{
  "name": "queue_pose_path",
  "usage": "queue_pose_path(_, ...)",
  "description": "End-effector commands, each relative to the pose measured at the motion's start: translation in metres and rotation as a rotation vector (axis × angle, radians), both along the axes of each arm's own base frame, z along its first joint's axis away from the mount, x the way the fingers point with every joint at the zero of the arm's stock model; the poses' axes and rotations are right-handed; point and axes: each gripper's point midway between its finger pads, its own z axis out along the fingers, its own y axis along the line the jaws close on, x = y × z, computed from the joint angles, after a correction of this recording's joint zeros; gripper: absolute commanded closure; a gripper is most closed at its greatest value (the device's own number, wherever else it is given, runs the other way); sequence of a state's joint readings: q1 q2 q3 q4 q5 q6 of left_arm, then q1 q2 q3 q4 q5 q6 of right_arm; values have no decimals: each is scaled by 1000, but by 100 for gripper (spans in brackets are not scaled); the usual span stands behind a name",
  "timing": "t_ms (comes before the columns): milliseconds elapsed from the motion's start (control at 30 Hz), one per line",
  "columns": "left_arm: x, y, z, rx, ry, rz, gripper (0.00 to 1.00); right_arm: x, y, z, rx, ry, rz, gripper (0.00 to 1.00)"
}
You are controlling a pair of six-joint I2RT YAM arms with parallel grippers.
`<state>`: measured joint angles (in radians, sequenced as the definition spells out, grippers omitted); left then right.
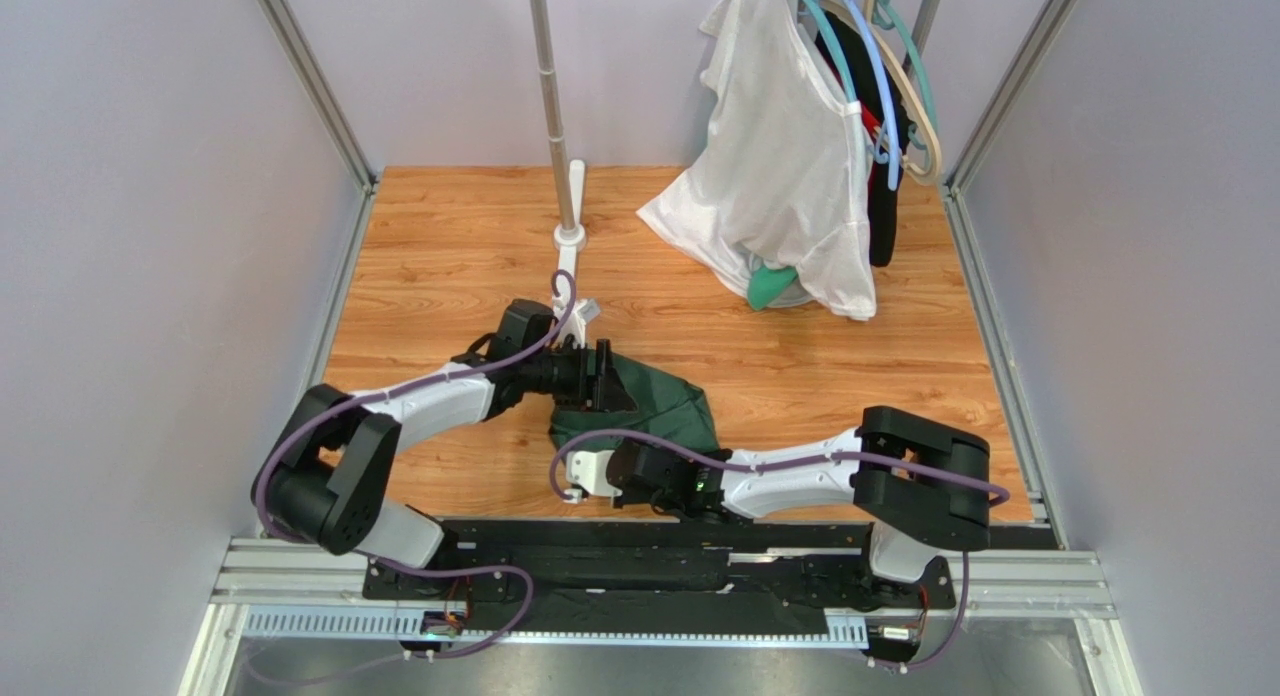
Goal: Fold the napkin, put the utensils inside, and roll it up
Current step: Roll the napkin with the utensil
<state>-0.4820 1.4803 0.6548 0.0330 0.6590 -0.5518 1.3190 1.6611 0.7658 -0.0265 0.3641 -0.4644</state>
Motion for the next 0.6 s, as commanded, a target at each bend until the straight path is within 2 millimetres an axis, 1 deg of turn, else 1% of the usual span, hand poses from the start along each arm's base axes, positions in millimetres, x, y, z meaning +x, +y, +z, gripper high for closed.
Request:
queue_pose_path(0,24,26,4,150,-79,174,26,-25,-8,-19,-36,126,40,100)
queue_pose_path(33,28,32,8,176,-99,209,26,-25,-7,-19,-34,129,37,100)
queue_pose_path(67,33,43,5,230,-121,259,26,-25,-8,-18,-35,129,35,100)
queue_pose_path(100,31,53,0,274,-109,282,26,-25,-8,-18,-34,132,28,100)
queue_pose_path(133,31,60,1,295,-121,309,25,-25,-8,-18,-33,131,25,100)
queue_pose_path(200,31,79,-6,340,-103,377,24,-21,-8,-17,-30,118,1,100)
queue_pose_path(267,32,88,-6,337,-99,427,23,-15,-8,-16,-32,99,-35,100)
queue_pose_path(300,28,95,-12,345,-78,456,24,-13,-7,-14,-27,91,-49,100)
queue_pose_path(333,27,98,-9,342,-92,475,24,-12,-8,-17,-24,100,-73,100)
queue_pose_path(367,27,103,-10,353,-101,503,24,-9,-5,-15,-17,93,-87,100)
queue_pose_path(400,23,107,-13,357,-95,522,24,-9,-6,-20,-28,96,-96,100)
queue_pose_path(433,24,110,-7,342,-117,542,24,-6,-5,-21,-17,102,-123,100)
queue_pose_path(500,25,119,-4,354,-136,592,24,0,-1,-24,-16,93,-154,100)
queue_pose_path(533,28,123,4,344,-160,616,24,5,-2,-24,-20,90,-173,100)
queue_pose_path(567,29,126,8,343,-176,630,24,8,-1,-25,-19,84,-193,100)
